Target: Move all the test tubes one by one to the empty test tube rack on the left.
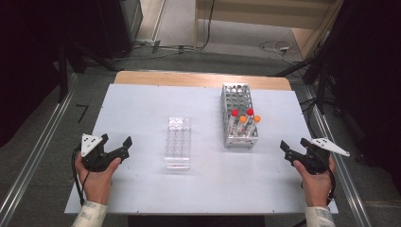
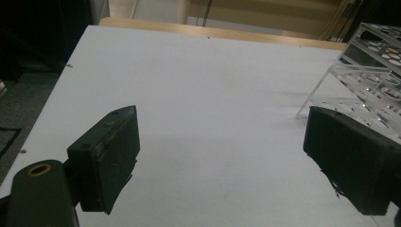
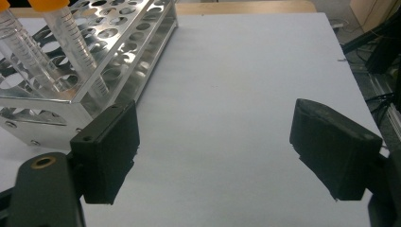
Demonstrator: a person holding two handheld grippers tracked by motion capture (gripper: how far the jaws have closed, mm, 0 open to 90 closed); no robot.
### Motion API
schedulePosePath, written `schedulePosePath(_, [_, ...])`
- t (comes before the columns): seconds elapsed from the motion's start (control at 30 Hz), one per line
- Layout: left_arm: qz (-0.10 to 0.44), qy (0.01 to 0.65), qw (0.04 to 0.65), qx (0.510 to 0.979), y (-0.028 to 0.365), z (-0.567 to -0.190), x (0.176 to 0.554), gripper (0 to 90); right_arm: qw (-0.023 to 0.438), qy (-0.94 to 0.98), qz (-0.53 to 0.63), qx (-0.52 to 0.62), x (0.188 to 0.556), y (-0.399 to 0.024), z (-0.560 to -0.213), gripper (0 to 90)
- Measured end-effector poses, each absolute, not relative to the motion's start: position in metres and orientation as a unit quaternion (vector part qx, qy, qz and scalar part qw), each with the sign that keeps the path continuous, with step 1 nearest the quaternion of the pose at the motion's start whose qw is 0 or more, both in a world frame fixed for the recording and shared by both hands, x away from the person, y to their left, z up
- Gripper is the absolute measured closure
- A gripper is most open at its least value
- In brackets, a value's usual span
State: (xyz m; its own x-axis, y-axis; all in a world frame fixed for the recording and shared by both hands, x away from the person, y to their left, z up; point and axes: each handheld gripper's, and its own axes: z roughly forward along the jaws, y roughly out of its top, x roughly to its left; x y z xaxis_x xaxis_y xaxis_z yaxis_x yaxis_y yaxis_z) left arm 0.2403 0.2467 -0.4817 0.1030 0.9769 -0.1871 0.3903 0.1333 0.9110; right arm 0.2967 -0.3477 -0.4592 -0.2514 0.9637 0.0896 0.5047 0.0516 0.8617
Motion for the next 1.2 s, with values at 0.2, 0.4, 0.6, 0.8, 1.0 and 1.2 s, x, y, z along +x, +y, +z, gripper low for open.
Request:
schedulePosePath(0.2, [0.318, 0.588, 0.461, 0.584, 0.243, -0.481, 0.239, 11.9, 0.267, 0.681, 0.421, 0.537, 0.297, -0.341, -0.459, 17.1])
schedulePosePath(0.4, [0.319, 0.593, 0.458, 0.581, 0.245, -0.482, 0.238, 11.9, 0.268, 0.686, 0.423, 0.528, 0.296, -0.334, -0.458, 17.0])
schedulePosePath(0.6, [0.320, 0.592, 0.458, 0.582, 0.244, -0.482, 0.239, 12.0, 0.258, 0.693, 0.427, 0.520, 0.300, -0.326, -0.459, 17.1])
schedulePosePath(0.8, [0.322, 0.589, 0.458, 0.582, 0.243, -0.482, 0.238, 12.2, 0.255, 0.698, 0.434, 0.510, 0.301, -0.317, -0.456, 17.3])
schedulePosePath(1.0, [0.325, 0.587, 0.460, 0.581, 0.243, -0.481, 0.238, 12.3, 0.252, 0.707, 0.434, 0.498, 0.304, -0.306, -0.455, 18.3])
schedulePosePath(1.2, [0.326, 0.585, 0.459, 0.583, 0.241, -0.481, 0.238, 12.3, 0.250, 0.714, 0.443, 0.481, 0.307, -0.289, -0.452, 20.5])
